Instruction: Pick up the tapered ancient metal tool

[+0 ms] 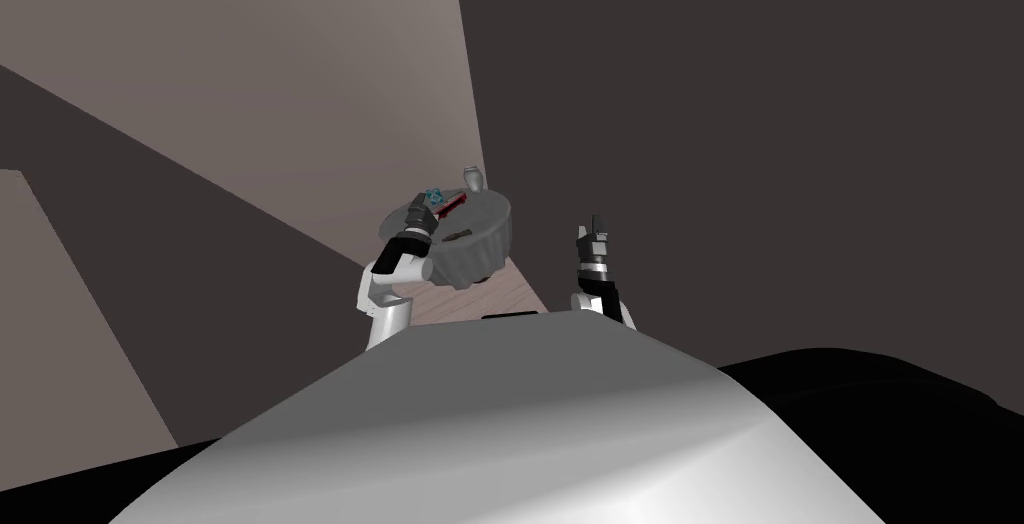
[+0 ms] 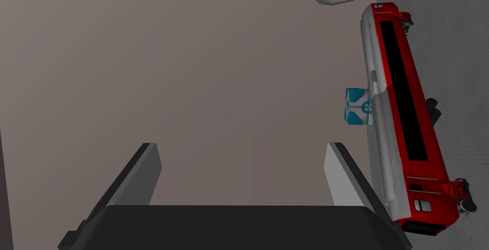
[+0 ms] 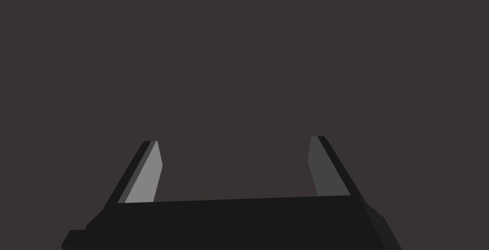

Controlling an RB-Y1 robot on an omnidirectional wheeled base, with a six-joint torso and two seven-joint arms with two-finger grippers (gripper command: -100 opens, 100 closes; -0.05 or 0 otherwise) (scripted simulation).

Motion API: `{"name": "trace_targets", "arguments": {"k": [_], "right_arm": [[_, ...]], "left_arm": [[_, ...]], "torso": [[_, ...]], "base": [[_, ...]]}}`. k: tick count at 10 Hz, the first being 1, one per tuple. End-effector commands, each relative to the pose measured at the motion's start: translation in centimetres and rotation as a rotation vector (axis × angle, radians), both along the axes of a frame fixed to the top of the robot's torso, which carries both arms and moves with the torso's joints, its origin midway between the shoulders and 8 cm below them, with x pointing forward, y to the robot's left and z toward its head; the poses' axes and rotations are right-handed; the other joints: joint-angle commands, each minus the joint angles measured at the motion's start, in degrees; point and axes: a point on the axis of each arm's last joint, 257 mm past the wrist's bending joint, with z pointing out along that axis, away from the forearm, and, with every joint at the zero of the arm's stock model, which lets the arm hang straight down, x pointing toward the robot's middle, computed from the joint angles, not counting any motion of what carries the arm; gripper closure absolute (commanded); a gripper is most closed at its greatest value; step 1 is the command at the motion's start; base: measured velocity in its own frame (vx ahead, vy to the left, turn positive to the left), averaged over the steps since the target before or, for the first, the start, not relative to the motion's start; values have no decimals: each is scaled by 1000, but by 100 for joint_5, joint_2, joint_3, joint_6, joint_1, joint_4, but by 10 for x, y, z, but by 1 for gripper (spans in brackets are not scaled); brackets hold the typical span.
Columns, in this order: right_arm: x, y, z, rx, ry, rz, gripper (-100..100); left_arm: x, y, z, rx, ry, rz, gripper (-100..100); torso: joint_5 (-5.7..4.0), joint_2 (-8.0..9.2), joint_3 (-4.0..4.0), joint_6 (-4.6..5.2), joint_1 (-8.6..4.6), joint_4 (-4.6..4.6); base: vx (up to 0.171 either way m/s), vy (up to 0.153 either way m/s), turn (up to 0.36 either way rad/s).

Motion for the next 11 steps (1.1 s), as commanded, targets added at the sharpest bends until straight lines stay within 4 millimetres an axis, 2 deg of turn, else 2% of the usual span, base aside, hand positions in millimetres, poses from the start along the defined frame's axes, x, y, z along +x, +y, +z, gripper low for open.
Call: {"name": "trace_targets", "arguments": {"k": [1, 3, 4, 6, 7, 9, 10, 11], "right_arm": [[0, 0, 0, 0, 0, 0, 0], [0, 0, 0, 0, 0, 0, 0], [0, 0, 0, 0, 0, 0, 0], [0, 0, 0, 0, 0, 0, 0], [0, 0, 0, 0, 0, 0, 0], [0, 0, 0, 0, 0, 0, 0], [0, 0, 0, 0, 0, 0, 0], [0, 0, 0, 0, 0, 0, 0]], "left_arm": [[11, 3, 1, -10, 24, 9, -100], [13, 5, -11, -15, 71, 18, -100], [22, 8, -5, -26, 77, 26, -100], [24, 11, -19, -32, 129, 36, -100], [33, 14, -13, -46, 137, 46, -100], [33, 16, -26, -52, 187, 56, -100], [42, 20, -20, -68, 192, 66, -100], [41, 21, -26, -71, 218, 72, -100]], "torso": [[0, 0, 0, 0, 0, 0], [0, 1, 0, 0, -3, 0], [0, 0, 0, 0, 0, 0], [0, 1, 0, -1, 0, 0], [0, 1, 0, 0, 1, 0], [0, 1, 1, 0, -2, 0], [0, 0, 0, 0, 1, 0], [0, -1, 0, -1, 0, 0]], "base": [[-9, -18, 93], [-5, -16, 21], [-7, -13, 80], [-6, -14, 28], [-10, -17, 76], [-6, -16, 22], [-5, -12, 88], [-5, -15, 44]]}}
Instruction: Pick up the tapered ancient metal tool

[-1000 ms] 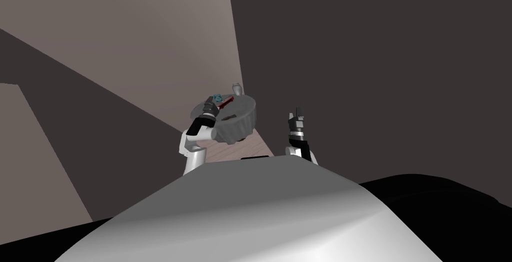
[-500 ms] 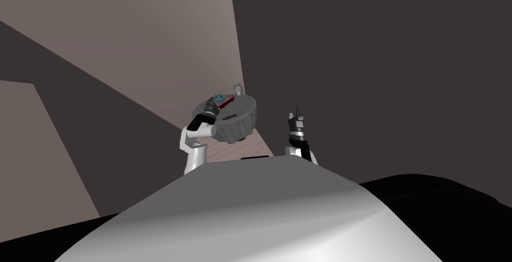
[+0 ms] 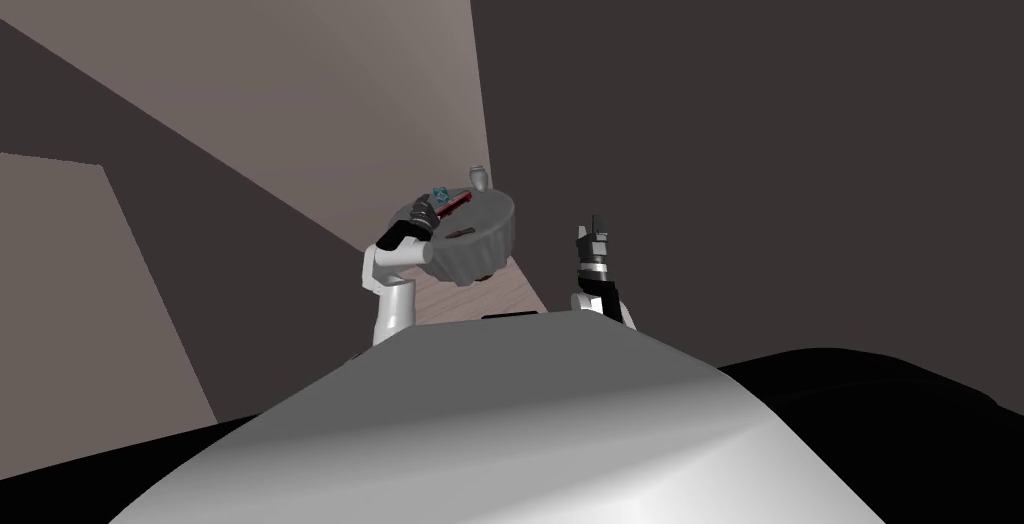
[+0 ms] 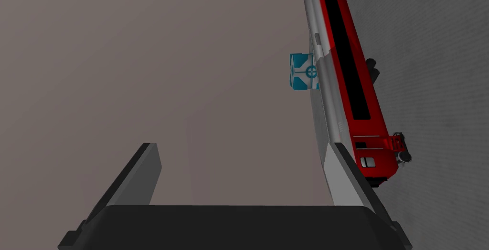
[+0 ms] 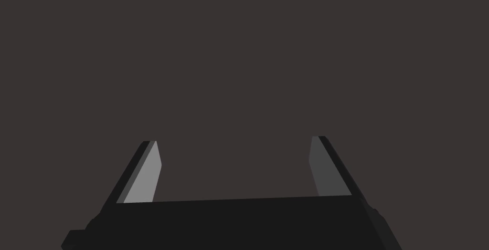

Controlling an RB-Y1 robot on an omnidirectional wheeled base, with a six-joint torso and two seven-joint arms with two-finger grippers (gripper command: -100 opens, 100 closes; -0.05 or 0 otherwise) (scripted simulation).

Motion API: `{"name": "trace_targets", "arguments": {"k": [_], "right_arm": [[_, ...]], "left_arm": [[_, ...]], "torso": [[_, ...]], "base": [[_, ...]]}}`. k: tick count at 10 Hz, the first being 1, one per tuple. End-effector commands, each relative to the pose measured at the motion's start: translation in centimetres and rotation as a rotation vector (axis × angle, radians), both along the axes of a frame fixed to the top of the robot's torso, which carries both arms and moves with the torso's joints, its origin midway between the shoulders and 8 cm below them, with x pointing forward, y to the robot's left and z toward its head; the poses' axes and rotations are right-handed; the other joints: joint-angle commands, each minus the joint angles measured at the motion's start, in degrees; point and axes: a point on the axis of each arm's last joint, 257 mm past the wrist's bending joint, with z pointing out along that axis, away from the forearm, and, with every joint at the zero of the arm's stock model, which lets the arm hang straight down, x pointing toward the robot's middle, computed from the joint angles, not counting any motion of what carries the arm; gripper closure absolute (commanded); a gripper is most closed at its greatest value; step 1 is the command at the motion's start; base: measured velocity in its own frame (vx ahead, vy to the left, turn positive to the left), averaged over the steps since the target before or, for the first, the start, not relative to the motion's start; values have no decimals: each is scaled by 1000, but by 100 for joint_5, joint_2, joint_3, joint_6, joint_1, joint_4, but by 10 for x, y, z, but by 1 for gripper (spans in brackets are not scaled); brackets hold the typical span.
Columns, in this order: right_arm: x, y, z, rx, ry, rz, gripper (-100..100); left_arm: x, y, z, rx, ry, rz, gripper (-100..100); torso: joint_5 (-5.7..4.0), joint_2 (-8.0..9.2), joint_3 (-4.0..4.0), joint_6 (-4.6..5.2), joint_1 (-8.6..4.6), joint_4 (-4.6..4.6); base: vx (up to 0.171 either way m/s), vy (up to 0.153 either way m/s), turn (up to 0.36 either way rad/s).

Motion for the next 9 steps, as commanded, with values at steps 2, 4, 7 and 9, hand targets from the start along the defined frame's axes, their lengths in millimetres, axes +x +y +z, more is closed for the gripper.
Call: {"name": "trace_targets", "arguments": {"k": [2, 4, 7, 9], "right_arm": [[0, 0, 0, 0, 0, 0, 0], [0, 0, 0, 0, 0, 0, 0], [0, 0, 0, 0, 0, 0, 0], [0, 0, 0, 0, 0, 0, 0]], "left_arm": [[9, 6, -4, -27, 51, 22, -100], [8, 8, -17, -34, 101, 32, -100], [13, 13, -25, -61, 157, 54, -100], [18, 16, -25, -87, 188, 71, -100]], "torso": [[0, 0, 0, 0, 2, 0], [0, -1, 0, 0, 0, 0], [1, -2, -1, 0, 2, -1], [0, -4, -2, 0, 3, -1]], "base": [[-3, -10, 29], [-1, -10, 18], [2, -7, 34], [5, -8, 45]]}}
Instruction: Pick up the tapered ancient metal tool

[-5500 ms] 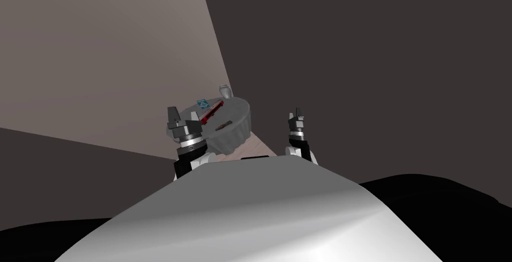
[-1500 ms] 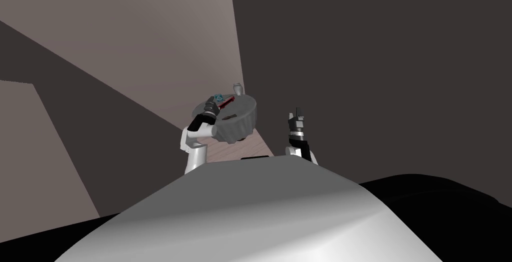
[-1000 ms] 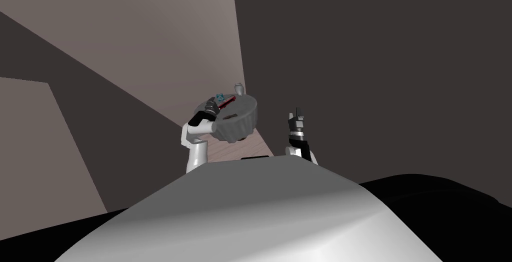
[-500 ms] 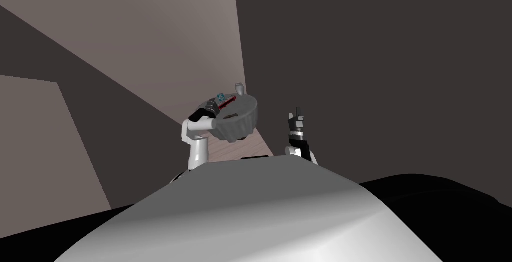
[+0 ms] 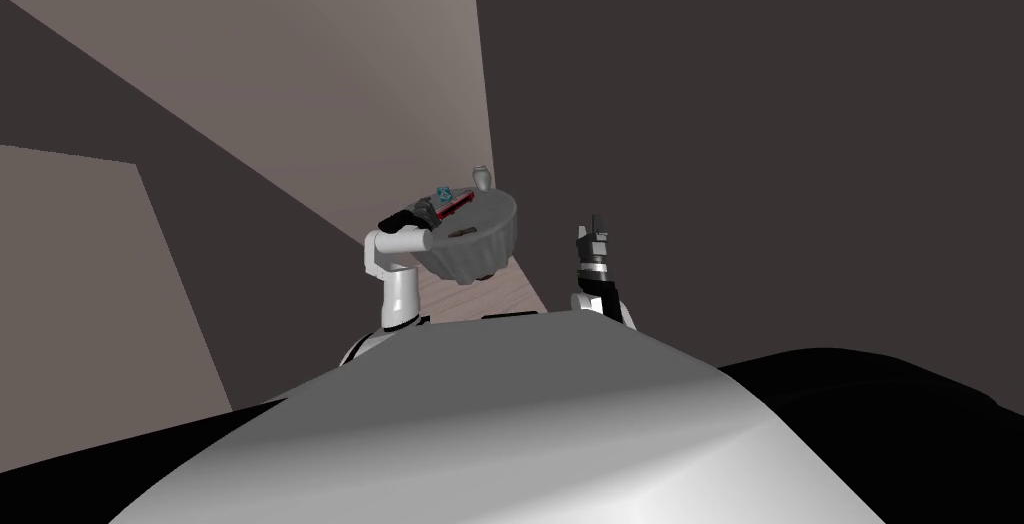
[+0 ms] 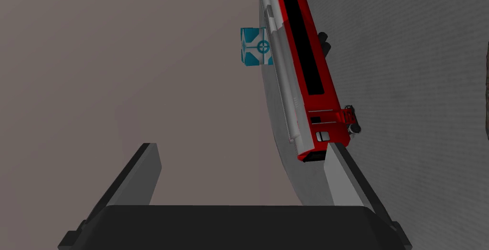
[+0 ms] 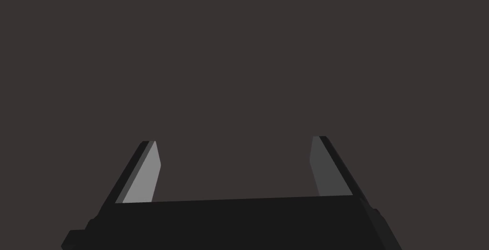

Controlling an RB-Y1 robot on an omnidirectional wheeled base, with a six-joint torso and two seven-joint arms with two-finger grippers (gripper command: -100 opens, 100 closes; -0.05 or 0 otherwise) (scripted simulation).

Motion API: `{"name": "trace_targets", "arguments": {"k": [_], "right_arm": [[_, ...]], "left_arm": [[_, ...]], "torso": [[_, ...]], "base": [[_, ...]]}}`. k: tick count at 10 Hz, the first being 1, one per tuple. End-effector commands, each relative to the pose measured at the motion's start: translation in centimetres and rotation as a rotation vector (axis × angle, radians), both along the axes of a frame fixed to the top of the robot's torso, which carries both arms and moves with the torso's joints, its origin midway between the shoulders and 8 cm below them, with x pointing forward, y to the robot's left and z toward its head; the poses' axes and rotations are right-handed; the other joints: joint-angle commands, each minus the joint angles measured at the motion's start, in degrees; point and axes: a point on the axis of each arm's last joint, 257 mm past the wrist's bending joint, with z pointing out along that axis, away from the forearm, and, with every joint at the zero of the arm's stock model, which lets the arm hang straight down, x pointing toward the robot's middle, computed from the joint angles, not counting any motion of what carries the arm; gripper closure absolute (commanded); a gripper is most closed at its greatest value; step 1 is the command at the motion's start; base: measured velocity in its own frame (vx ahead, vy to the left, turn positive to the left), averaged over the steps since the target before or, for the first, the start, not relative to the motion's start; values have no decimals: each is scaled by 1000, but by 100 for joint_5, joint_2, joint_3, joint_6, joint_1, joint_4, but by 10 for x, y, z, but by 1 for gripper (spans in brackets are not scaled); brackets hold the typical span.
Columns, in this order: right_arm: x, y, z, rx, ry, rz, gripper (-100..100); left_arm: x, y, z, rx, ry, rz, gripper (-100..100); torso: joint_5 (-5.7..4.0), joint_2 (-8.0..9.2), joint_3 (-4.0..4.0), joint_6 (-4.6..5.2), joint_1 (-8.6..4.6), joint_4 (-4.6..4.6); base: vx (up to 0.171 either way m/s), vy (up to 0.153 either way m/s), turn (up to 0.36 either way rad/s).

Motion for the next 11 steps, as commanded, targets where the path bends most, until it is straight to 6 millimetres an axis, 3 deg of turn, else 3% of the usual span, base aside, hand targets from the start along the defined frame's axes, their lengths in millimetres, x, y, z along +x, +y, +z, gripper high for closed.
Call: {"name": "trace_targets", "arguments": {"k": [1, 2, 11], "right_arm": [[0, 0, 0, 0, 0, 0, 0], [0, 0, 0, 0, 0, 0, 0], [0, 0, 0, 0, 0, 0, 0]], "left_arm": [[-1, 2, -9, -10, 42, 9, -100], [5, 4, -5, -34, 51, 23, -100], [6, 6, -32, -139, 233, 82, -100]], "torso": [[0, 0, 0, 0, 0, 0], [0, 1, 0, 1, 1, 0], [1, -2, -1, 0, 3, -1]], "base": [[0, 0, 0], [10, -3, 50], [12, -1, 19]]}}
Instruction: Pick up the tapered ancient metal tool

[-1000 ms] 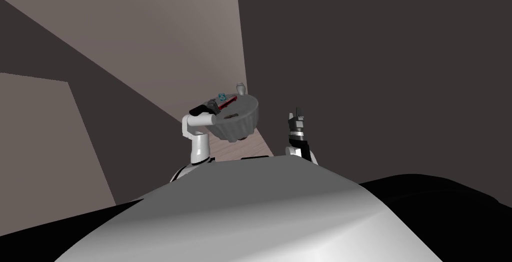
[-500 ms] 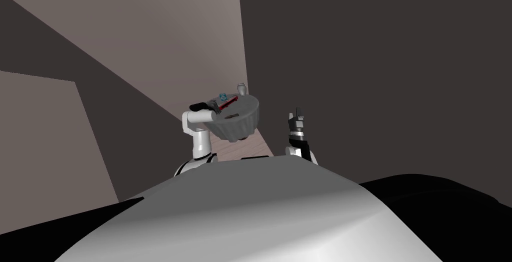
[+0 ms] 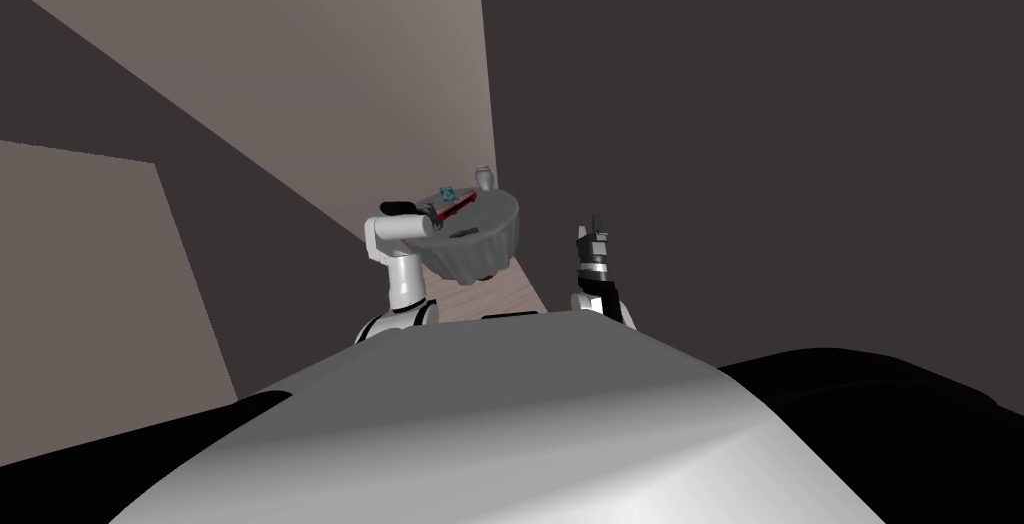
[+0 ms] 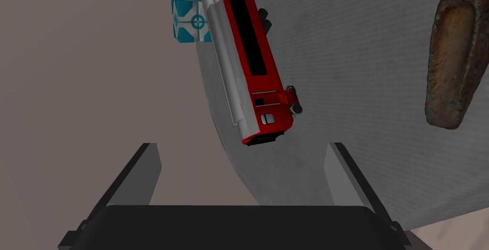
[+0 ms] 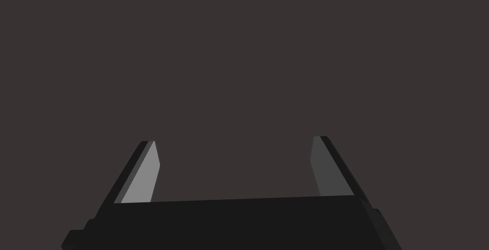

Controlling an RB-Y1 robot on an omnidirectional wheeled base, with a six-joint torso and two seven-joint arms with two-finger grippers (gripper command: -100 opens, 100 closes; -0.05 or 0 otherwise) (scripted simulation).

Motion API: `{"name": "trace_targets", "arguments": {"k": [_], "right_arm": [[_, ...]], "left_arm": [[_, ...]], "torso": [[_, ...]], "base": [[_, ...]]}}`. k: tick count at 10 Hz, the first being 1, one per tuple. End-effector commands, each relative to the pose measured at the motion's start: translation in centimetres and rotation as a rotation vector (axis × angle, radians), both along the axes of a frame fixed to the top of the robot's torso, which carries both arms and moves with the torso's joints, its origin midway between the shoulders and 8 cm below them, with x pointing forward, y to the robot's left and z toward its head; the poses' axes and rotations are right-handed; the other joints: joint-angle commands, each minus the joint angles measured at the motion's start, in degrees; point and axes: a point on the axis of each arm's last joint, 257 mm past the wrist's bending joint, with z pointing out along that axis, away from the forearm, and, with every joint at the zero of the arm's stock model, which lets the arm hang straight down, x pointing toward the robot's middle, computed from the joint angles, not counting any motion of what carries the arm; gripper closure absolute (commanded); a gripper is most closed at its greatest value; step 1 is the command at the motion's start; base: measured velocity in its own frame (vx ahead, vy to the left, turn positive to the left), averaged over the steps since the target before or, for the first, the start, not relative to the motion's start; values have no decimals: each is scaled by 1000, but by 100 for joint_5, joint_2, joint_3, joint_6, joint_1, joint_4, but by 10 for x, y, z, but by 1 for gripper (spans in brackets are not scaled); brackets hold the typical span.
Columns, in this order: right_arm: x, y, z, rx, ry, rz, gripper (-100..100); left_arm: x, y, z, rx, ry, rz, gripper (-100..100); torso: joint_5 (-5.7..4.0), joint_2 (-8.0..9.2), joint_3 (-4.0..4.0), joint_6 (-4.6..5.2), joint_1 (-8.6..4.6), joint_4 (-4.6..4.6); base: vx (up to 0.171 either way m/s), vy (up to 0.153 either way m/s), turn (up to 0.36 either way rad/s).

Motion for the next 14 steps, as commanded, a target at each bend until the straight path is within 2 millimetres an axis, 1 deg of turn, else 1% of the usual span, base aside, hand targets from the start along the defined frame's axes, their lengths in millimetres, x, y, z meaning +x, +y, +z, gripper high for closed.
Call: {"name": "trace_targets", "arguments": {"k": [1, 3, 4, 5, 8, 9, 10, 11, 12, 13, 14], "right_arm": [[0, 0, 0, 0, 0, 0, 0], [0, 0, 0, 0, 0, 0, 0], [0, 0, 0, 0, 0, 0, 0], [0, 0, 0, 0, 0, 0, 0], [0, 0, 0, 0, 0, 0, 0], [0, 0, 0, 0, 0, 0, 0], [0, 0, 0, 0, 0, 0, 0], [0, 0, 0, 0, 0, 0, 0], [0, 0, 0, 0, 0, 0, 0], [0, 0, 0, 0, 0, 0, 0], [0, 0, 0, 0, 0, 0, 0]], "left_arm": [[-2, -1, -7, -20, 41, 10, -100], [-1, -3, -11, -52, 76, 23, -100], [-4, -3, -16, -57, 101, 26, -100], [-5, -3, -18, -59, 109, 27, -100], [-6, -11, -27, -124, 186, 45, -100], [-11, -12, -33, -130, 215, 48, -100], [-12, -12, -35, -131, 224, 49, -100], [-13, -18, -40, -162, 261, 55, -100], [-17, -19, -44, -166, 281, 57, -100], [-17, -25, -46, -194, 309, 59, -100], [-22, -26, -51, -199, 334, 61, -100]], "torso": [[0, 0, 0, 0, 0, 0], [1, 2, 1, 0, 1, 0], [0, -1, -1, 0, 1, 0], [1, -2, -1, 0, 1, -1], [1, -1, -1, 0, 1, -1], [1, -2, -2, 0, 3, -1], [1, -2, -2, 0, 3, -1], [1, 1, 0, 0, 1, -1], [0, 0, 0, 0, 0, -1], [1, 0, -1, 0, 1, -1], [1, -5, -3, 0, 3, -2]], "base": [[17, 2, 18], [15, 2, 12], [22, 3, 12], [11, 2, -3], [21, 7, 12], [21, 8, 2], [11, 1, -2], [17, 2, 5], [19, 5, 0], [32, 11, -2], [28, 10, -4]]}}
